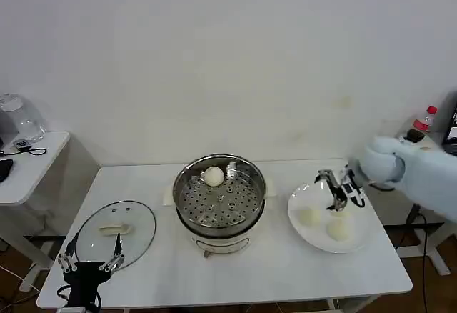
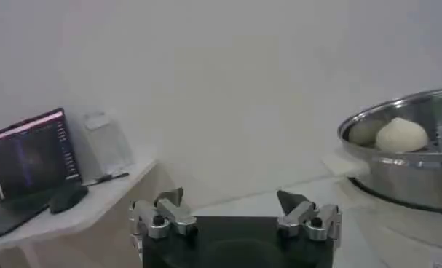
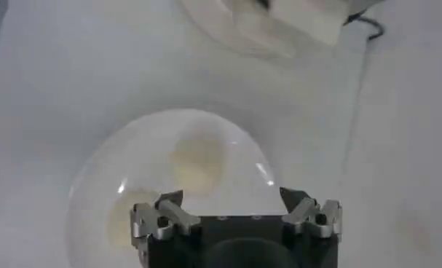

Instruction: Take steamed baozi put them in steamer then cover it.

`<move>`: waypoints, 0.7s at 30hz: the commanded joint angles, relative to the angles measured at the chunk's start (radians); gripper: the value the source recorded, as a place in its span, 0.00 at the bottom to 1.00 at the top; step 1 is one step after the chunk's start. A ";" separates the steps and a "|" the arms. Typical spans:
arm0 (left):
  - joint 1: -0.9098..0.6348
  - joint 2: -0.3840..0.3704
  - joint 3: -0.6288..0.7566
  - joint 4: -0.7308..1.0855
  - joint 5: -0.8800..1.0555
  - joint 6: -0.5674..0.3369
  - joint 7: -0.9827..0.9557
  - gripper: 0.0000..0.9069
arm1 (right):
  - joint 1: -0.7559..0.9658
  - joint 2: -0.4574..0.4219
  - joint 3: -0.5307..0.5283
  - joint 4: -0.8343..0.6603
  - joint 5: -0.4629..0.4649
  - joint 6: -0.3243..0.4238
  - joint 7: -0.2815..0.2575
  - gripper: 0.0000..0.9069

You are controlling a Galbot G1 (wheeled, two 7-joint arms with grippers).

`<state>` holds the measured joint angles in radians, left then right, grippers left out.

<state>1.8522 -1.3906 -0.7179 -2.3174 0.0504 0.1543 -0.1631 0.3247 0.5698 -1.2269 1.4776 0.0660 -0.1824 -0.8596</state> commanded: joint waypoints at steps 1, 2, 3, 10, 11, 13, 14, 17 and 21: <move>-0.001 0.000 -0.002 -0.001 0.003 0.002 0.005 1.00 | -0.188 0.042 0.126 -0.068 -0.036 -0.027 -0.009 1.00; -0.001 0.000 -0.003 -0.001 0.004 0.002 0.005 1.00 | -0.190 0.047 0.127 -0.071 -0.040 -0.026 -0.010 1.00; -0.001 -0.001 -0.005 -0.001 0.005 0.003 0.006 1.00 | -0.202 0.065 0.136 -0.089 -0.050 -0.027 -0.013 1.00; -0.001 -0.007 -0.006 0.005 0.009 0.002 0.007 1.00 | -0.239 0.167 0.172 -0.216 -0.079 -0.005 -0.023 1.00; -0.001 -0.007 -0.006 0.007 0.009 0.002 0.007 1.00 | -0.243 0.179 0.175 -0.227 -0.078 -0.006 -0.023 1.00; -0.001 -0.008 -0.007 0.009 0.009 0.002 0.006 1.00 | -0.251 0.198 0.183 -0.254 -0.091 -0.006 -0.024 1.00; -0.001 -0.008 -0.007 0.010 0.009 0.002 0.007 1.00 | -0.256 0.202 0.185 -0.260 -0.096 -0.006 -0.025 1.00; -0.001 -0.008 -0.008 0.010 0.009 0.002 0.007 1.00 | -0.268 0.217 0.190 -0.284 -0.098 -0.011 -0.026 1.00; -0.005 -0.006 -0.010 0.014 0.009 0.003 0.008 1.00 | -0.280 0.232 0.209 -0.312 -0.123 -0.009 -0.026 0.99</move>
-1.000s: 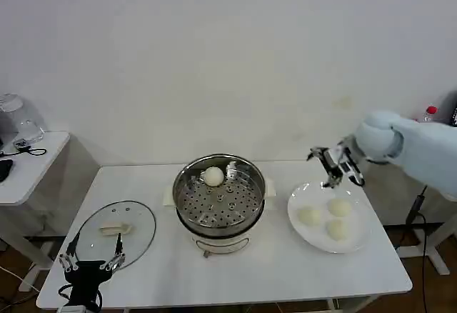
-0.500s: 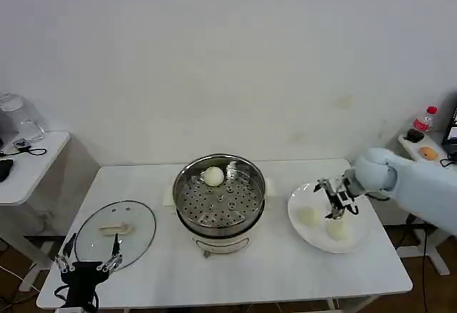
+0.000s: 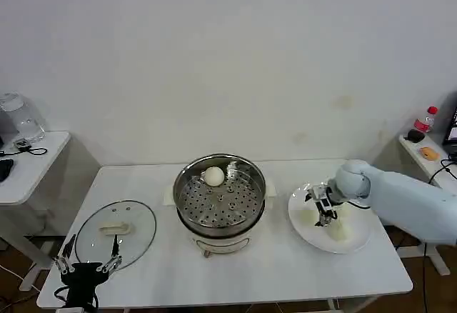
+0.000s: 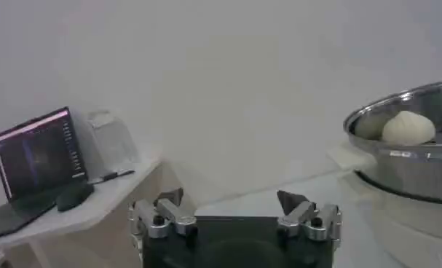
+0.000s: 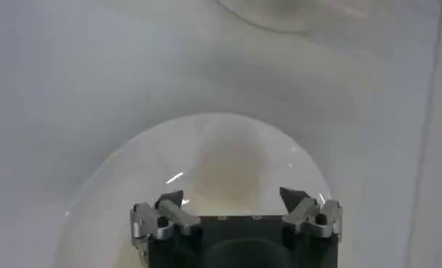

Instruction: Take steamed baozi put them in steamer then cover it.

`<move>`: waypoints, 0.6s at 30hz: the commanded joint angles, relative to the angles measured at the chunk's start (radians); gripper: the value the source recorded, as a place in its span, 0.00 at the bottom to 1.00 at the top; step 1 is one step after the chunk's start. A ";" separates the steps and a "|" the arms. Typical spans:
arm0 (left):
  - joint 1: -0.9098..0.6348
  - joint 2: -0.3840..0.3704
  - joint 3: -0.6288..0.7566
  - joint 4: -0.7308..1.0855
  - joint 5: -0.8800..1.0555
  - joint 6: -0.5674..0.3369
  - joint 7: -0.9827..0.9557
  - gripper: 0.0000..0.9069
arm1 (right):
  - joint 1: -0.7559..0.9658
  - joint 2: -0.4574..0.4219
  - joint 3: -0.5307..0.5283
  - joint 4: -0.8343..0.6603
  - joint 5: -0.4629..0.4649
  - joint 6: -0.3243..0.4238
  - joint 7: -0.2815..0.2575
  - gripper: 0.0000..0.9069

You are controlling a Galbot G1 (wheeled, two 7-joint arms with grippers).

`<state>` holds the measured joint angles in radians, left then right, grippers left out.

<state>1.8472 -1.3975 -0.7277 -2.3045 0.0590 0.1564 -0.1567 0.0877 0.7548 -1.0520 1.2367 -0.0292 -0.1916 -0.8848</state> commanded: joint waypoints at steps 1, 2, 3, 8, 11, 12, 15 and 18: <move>-0.001 0.000 0.000 0.002 0.000 0.001 0.001 1.00 | -0.044 0.049 0.036 -0.074 -0.028 -0.002 -0.003 0.98; -0.001 0.000 0.000 0.002 0.000 0.001 0.001 1.00 | -0.044 0.050 0.037 -0.077 -0.028 -0.002 -0.006 0.96; 0.000 0.000 0.001 0.002 0.000 0.000 0.001 1.00 | -0.045 0.051 0.037 -0.079 -0.029 -0.003 -0.008 0.93; -0.002 0.000 0.001 0.004 -0.001 0.000 0.000 1.00 | -0.051 0.056 0.046 -0.084 -0.040 -0.007 -0.010 0.78; -0.002 -0.001 0.003 0.002 -0.001 0.000 -0.001 1.00 | -0.049 0.059 0.051 -0.087 -0.038 -0.012 -0.013 0.70; -0.002 -0.001 0.003 0.002 -0.001 0.000 -0.001 1.00 | -0.048 0.059 0.053 -0.087 -0.039 -0.012 -0.015 0.70; -0.001 -0.002 0.002 0.001 -0.001 0.001 -0.002 1.00 | -0.040 0.053 0.053 -0.080 -0.035 -0.011 -0.028 0.70; 0.001 -0.002 0.002 -0.002 -0.001 0.001 -0.002 1.00 | -0.016 0.042 0.052 -0.072 -0.029 -0.004 -0.057 0.70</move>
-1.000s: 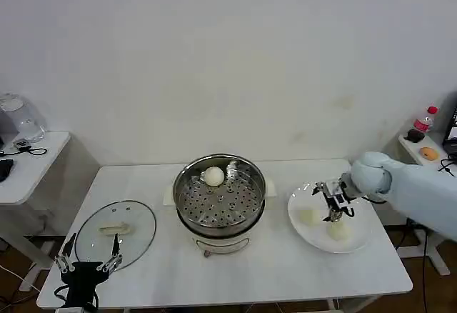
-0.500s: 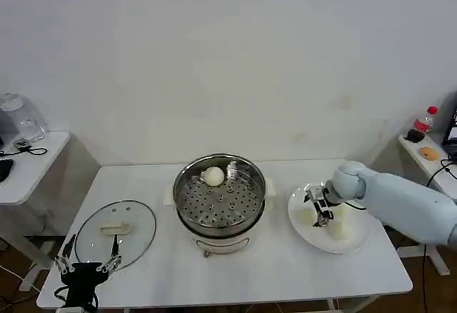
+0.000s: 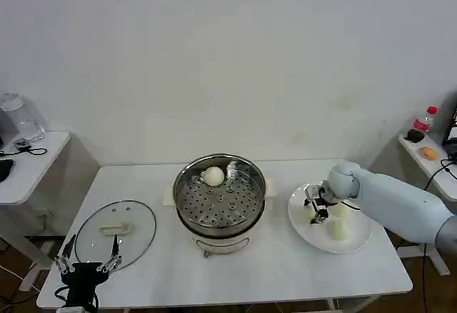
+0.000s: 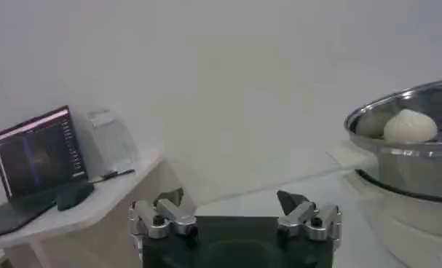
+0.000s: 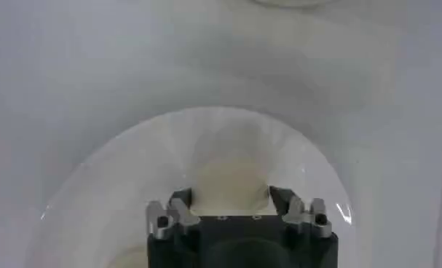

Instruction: Take steamed baozi put them in steamer then cover it.

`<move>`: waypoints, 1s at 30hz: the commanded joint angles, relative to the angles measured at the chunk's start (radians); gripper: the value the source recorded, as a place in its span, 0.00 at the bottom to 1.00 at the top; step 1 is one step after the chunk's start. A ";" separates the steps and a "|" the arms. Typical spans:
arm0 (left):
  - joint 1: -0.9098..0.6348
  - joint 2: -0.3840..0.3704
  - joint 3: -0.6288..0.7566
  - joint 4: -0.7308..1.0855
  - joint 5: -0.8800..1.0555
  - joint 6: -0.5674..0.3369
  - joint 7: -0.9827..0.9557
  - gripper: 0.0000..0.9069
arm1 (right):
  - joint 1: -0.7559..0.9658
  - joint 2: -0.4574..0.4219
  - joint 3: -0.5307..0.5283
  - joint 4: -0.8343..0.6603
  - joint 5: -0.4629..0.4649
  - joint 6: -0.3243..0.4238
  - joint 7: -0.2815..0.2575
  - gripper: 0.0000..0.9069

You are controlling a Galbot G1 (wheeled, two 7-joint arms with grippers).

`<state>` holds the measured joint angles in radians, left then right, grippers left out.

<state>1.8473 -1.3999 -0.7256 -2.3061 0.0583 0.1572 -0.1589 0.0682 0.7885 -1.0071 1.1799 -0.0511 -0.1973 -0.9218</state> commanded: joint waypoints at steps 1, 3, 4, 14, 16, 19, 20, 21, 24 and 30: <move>0.002 0.001 0.000 -0.002 0.000 0.001 0.001 1.00 | 0.010 0.006 0.007 -0.012 -0.004 0.002 -0.024 0.70; 0.004 0.003 -0.002 -0.003 0.000 0.001 0.001 1.00 | 0.061 -0.010 0.012 0.009 0.009 0.003 -0.037 0.70; 0.004 0.003 -0.002 -0.002 0.000 0.001 0.001 1.00 | 0.083 -0.016 0.006 0.018 0.018 0.002 -0.041 0.70; -0.005 0.012 0.000 -0.002 -0.002 0.001 0.000 1.00 | 0.448 -0.053 -0.153 0.129 0.225 -0.031 -0.041 0.71; -0.008 0.016 0.001 0.000 -0.003 0.001 0.000 1.00 | 0.520 -0.038 -0.193 0.159 0.272 -0.057 -0.030 0.72; -0.017 0.017 0.001 0.002 -0.003 0.003 0.000 1.00 | 0.612 0.007 -0.227 0.204 0.341 -0.091 -0.021 0.72; -0.020 0.018 0.002 0.003 -0.003 0.004 0.000 1.00 | 0.637 0.025 -0.232 0.212 0.357 -0.102 -0.012 0.72; -0.023 0.020 0.002 0.004 -0.002 0.005 0.000 1.00 | 0.656 0.040 -0.238 0.214 0.384 -0.116 -0.002 0.72; -0.032 0.027 -0.003 0.003 -0.003 0.008 -0.002 1.00 | 0.699 0.111 -0.269 0.218 0.486 -0.153 0.025 0.72; -0.049 0.038 -0.030 0.004 -0.016 0.010 -0.004 1.00 | 0.682 0.297 -0.286 0.233 0.661 -0.298 0.111 0.72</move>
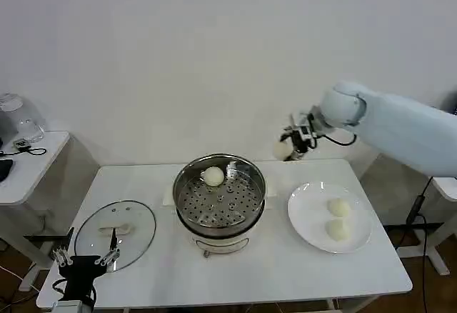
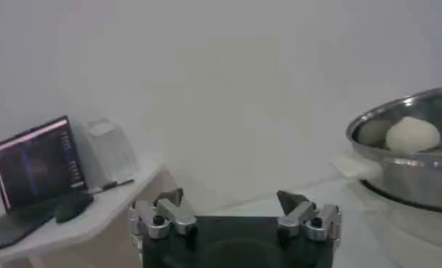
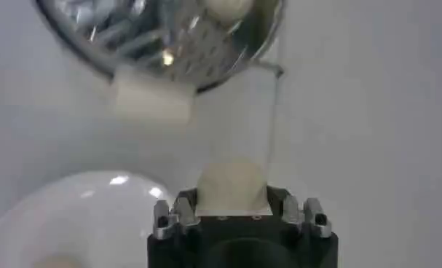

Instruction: Take steamed baozi put them in steamer then cover it.

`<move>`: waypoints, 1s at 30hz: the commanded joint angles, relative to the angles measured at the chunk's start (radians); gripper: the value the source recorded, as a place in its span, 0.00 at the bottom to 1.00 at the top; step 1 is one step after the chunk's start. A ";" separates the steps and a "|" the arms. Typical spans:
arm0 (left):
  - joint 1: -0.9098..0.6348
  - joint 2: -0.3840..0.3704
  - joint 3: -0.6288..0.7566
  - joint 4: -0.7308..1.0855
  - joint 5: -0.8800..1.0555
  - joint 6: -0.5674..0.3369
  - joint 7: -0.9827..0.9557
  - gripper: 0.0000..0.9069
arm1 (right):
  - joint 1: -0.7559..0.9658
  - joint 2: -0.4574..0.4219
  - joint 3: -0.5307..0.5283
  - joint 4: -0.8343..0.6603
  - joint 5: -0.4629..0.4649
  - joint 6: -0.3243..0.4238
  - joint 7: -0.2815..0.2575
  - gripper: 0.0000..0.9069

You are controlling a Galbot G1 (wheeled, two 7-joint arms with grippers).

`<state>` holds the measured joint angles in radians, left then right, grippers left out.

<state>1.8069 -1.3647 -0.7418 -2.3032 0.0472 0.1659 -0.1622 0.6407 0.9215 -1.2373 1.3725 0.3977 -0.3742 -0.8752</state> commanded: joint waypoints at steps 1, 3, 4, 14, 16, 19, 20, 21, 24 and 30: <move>-0.011 0.003 -0.015 -0.001 -0.004 0.001 -0.001 1.00 | 0.103 0.182 -0.054 0.035 0.219 -0.134 0.072 0.72; -0.017 0.000 -0.017 -0.005 -0.002 0.003 -0.002 1.00 | 0.077 0.251 -0.052 0.016 0.240 -0.158 0.095 0.72; -0.020 -0.002 -0.019 -0.006 -0.001 0.004 -0.001 1.00 | 0.065 0.286 -0.057 0.008 0.259 -0.174 0.115 0.72; -0.039 -0.023 -0.015 -0.025 -0.002 0.010 -0.002 1.00 | -0.018 0.439 -0.113 -0.040 0.353 -0.256 0.175 0.73; -0.041 -0.025 -0.015 -0.027 -0.002 0.010 -0.002 1.00 | -0.039 0.449 -0.124 -0.048 0.350 -0.260 0.176 0.73; -0.041 -0.027 -0.015 -0.030 -0.003 0.010 -0.002 1.00 | -0.069 0.458 -0.135 -0.059 0.337 -0.266 0.178 0.73; -0.039 -0.027 -0.014 -0.031 -0.002 0.010 -0.002 1.00 | -0.082 0.461 -0.136 -0.063 0.331 -0.267 0.180 0.73; -0.038 -0.028 -0.014 -0.033 -0.002 0.010 -0.002 1.00 | -0.094 0.465 -0.136 -0.066 0.326 -0.267 0.181 0.73; -0.037 -0.029 -0.015 -0.036 -0.003 0.009 -0.002 1.00 | -0.115 0.478 -0.136 -0.080 0.312 -0.266 0.180 0.73; -0.032 -0.030 -0.015 -0.045 -0.002 0.009 -0.002 1.00 | -0.153 0.503 -0.118 -0.119 0.281 -0.260 0.180 0.73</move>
<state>1.7755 -1.3944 -0.7562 -2.3485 0.0447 0.1751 -0.1640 0.5252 1.3815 -1.3500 1.2752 0.6700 -0.6137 -0.7075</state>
